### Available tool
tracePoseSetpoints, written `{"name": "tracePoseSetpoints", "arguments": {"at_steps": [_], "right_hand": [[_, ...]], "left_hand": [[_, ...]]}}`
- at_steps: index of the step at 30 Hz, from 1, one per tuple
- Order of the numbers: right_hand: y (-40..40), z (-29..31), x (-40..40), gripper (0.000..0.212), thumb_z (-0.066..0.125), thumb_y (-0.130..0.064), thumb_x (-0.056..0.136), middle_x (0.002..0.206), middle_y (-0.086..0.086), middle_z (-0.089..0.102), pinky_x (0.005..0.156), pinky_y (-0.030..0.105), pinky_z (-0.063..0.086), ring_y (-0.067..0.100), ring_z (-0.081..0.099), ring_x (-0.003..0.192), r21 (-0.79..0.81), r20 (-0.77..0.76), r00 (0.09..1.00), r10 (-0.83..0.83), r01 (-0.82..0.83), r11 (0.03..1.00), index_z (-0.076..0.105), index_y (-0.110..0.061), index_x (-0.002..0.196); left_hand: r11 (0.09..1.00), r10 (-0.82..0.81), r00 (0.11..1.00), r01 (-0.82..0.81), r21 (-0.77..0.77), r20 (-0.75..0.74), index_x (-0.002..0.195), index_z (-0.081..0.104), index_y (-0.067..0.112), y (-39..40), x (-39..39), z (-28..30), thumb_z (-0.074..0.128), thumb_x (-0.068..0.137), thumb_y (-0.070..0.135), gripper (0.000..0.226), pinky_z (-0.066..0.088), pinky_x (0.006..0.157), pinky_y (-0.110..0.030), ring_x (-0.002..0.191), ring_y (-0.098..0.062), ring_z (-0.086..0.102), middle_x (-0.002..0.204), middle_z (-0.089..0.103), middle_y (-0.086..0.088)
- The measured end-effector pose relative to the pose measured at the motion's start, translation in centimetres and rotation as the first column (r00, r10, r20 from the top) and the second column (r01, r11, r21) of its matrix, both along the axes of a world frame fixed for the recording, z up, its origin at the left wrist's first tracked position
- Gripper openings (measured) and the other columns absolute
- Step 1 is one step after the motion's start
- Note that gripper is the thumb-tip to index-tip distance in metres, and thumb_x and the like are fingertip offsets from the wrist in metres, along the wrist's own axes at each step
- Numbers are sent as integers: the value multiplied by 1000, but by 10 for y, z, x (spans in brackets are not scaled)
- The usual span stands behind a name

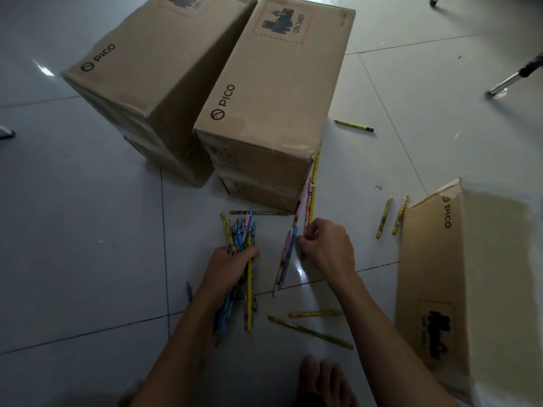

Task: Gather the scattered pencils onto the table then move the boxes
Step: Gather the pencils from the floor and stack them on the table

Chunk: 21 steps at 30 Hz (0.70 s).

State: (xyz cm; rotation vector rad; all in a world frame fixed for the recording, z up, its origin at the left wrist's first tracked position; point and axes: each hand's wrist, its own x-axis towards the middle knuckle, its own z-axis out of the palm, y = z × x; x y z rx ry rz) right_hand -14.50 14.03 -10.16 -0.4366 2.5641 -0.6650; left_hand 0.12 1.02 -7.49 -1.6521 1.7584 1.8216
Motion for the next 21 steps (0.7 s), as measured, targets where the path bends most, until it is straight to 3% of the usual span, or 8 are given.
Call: {"name": "tracePoseSetpoints", "arguments": {"at_steps": [4,6,10,12,14,17,19,21], "right_hand": [[-1,-3,6,13,72,-22,80,83,8,70,67,39,58,28,66,77,7,-13,1000,25,-25,1000,66,-13,88],[-2,0,6,26,74,-18,78,86,7,65,69,39,56,28,63,81,10,12,1000,16,-16,1000,61,-11,100],[0,11,10,52,84,-21,73,81,-6,52,56,26,52,9,55,64,-85,226,961,-158,181,980,49,-18,111],[0,12,17,57,85,-25,68,89,0,61,63,33,59,13,65,68,-131,334,914,-230,287,949,50,-20,113],[-2,10,22,50,84,-25,66,93,6,69,66,37,62,22,72,72,-175,413,869,-271,368,913,57,-19,108],[-7,11,33,16,79,-19,75,80,14,74,57,36,61,25,73,66,-218,485,842,-236,378,900,67,-13,84],[-12,13,43,18,73,-27,73,71,15,71,61,46,62,31,72,66,-227,481,858,-180,320,920,61,-14,70],[-16,15,53,31,62,-39,64,68,16,67,61,50,60,35,69,66,-234,478,868,-135,274,933,55,-9,70]], "left_hand": [[1000,-7,1000,7,3,9,76,60,12,-8,4,-1,71,82,30,22,43,63,-30,65,-22,54,74,55,-10],[1000,-28,1000,28,14,10,77,61,12,-10,3,0,71,81,31,22,46,66,-34,68,-24,58,77,58,-13],[999,-34,999,35,34,-18,82,65,8,-12,-1,5,68,84,27,19,51,64,-31,67,-25,64,77,65,-14],[999,-35,999,35,29,-20,82,66,8,-12,-3,10,68,84,26,18,53,60,-27,61,-20,66,74,68,-11],[999,-28,999,29,36,-31,82,68,6,-13,-4,11,68,84,25,19,54,60,-28,57,-17,67,69,70,-8],[999,-14,999,16,49,-35,81,69,4,-15,-3,11,69,84,23,19,54,60,-29,56,-17,68,65,70,-7],[998,-1,999,3,58,-39,79,69,7,-16,-2,12,70,83,23,17,58,67,-36,63,-22,68,70,70,-9],[998,17,999,-14,58,-43,78,69,9,-18,0,13,71,82,25,16,57,76,-41,69,-26,68,72,70,-10]]}}
